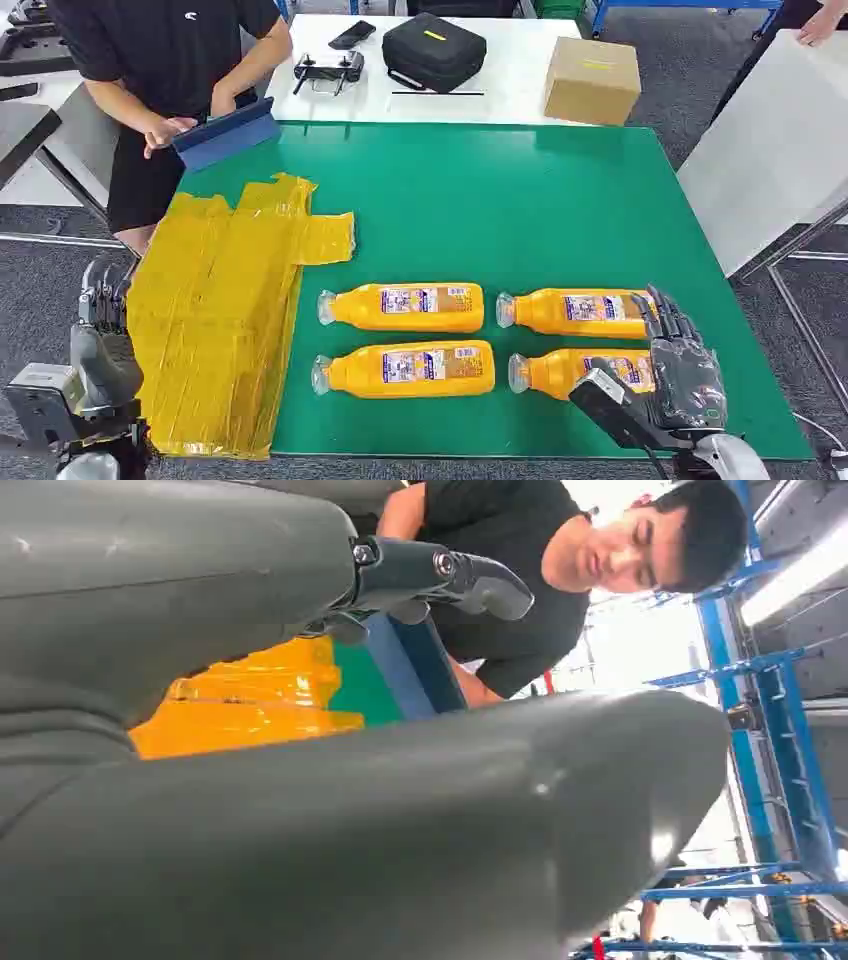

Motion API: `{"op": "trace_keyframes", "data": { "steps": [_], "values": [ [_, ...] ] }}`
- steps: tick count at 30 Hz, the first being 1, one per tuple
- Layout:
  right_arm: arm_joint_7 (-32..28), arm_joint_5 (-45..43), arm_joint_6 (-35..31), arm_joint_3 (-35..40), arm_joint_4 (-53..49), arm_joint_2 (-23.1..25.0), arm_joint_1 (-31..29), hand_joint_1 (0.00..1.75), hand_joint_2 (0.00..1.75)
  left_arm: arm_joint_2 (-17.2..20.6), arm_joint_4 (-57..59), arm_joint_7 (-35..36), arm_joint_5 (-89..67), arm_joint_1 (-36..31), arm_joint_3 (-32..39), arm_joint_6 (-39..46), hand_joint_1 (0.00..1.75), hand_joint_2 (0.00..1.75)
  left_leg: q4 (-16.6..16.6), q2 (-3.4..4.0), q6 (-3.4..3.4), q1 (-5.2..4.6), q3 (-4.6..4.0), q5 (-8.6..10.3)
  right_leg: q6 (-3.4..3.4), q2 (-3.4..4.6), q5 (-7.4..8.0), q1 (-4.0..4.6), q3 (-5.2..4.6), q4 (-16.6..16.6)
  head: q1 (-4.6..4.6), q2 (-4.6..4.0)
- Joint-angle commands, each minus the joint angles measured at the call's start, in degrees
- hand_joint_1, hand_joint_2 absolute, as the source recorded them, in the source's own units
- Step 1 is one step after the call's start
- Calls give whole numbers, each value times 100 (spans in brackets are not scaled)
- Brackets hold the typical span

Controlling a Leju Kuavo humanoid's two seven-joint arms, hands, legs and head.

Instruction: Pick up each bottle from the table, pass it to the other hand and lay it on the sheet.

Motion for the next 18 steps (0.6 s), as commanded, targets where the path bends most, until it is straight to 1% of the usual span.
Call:
{"op": "trace_keyframes", "data": {
  "steps": [1, 3, 4, 6, 7, 9, 12, 13, 14, 15, 17, 18],
  "values": [
    [-164, -314, -91, -27, 164, 183, 15, 0, 0, 22, -36, 14, -19, 61, 66, 10, 0, 0, -2, 9, -26, 8, 23, -12, -16, 6, -8, 7, 21, -6, 0, 0],
    [-241, -453, -92, -59, 77, 218, 95, 0, 0, 28, -43, 39, -51, 23, 40, -1, 0, 0, 0, -2, -17, 7, 11, -6, -11, -4, -6, 6, 10, -4, 2, 0],
    [-241, -453, -92, -59, 77, 218, 95, 0, 0, 28, -43, 39, -51, 23, 40, -1, 0, 0, 1, -4, -24, 8, 17, -10, -15, -8, -10, 6, 16, -3, 4, 0],
    [-241, -453, -92, -59, 77, 218, 95, 0, 0, 28, -43, 39, -51, 23, 40, -1, 0, 0, -2, 1, -15, 4, 8, -4, -10, -1, -4, 2, 2, -3, 2, 0],
    [-241, -453, -92, -59, 77, 218, 95, 0, 0, 28, -43, 39, -51, 23, 40, -1, 0, 0, 0, 3, -25, 7, 19, -10, -16, 0, -10, 4, 14, -3, 2, 0],
    [-303, -507, -103, -80, 62, 263, 90, 0, 0, 30, -41, 41, -55, 39, 35, -1, 0, 0, -2, 2, -17, 5, 12, -6, -11, -1, -6, 3, 7, -3, 2, 0],
    [-645, -1146, -34, -41, -57, 360, 135, 0, 0, 76, -57, 40, -48, 95, -30, -3, 0, 0, 2, 3, -35, 8, 29, -17, -22, -3, -17, 6, 24, -1, 2, 0],
    [-645, -1146, -34, -41, -57, 360, 135, 0, 0, 76, -57, 40, -48, 95, -30, -3, 0, 0, 2, 3, -36, 8, 30, -19, -23, -3, -18, 6, 26, 0, 2, 0],
    [-745, -1364, 5, 7, -114, 382, 162, 0, 0, 81, -37, 33, -47, 91, -74, -19, 0, 0, -1, 1, -22, 5, 15, -8, -14, -2, -9, 3, 10, -2, 2, 0],
    [-952, -1768, 69, 76, -177, 402, 180, 0, 0, 82, -12, 18, -5, 73, -152, -88, 0, 0, 0, 3, -29, 7, 23, -14, -19, -1, -14, 4, 17, -1, 2, 0],
    [-1111, -1986, 93, 250, -274, 459, 178, 0, 0, 41, 33, 27, 49, 24, -301, -198, 0, 0, -2, 0, -17, 5, 11, -5, -11, -3, -6, 3, 7, -2, 2, 0],
    [-1122, -1988, 116, 423, -299, 510, 120, 0, 0, 35, 90, 54, 38, -12, -436, -267, 0, 0, 0, 0, -28, 7, 21, -13, -18, -5, -14, 5, 18, -1, 4, 0]
  ]
}}
